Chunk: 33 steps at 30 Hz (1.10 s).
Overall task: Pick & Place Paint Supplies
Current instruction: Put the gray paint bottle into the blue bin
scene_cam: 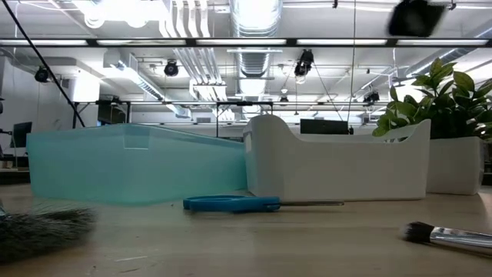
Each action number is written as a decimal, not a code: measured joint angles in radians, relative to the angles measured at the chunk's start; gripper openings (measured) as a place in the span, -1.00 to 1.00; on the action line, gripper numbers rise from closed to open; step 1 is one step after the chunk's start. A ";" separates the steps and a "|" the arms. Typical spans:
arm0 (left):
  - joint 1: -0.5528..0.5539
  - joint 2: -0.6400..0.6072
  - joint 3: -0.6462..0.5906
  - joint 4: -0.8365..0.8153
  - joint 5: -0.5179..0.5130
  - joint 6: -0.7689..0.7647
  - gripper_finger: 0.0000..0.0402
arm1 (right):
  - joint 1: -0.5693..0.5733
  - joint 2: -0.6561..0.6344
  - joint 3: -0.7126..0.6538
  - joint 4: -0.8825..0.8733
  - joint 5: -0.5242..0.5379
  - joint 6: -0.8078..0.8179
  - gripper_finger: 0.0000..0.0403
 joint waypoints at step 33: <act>-0.001 -0.003 0.002 0.095 0.000 0.077 -0.38 | 0.876 0.349 0.060 0.109 0.382 1.099 0.41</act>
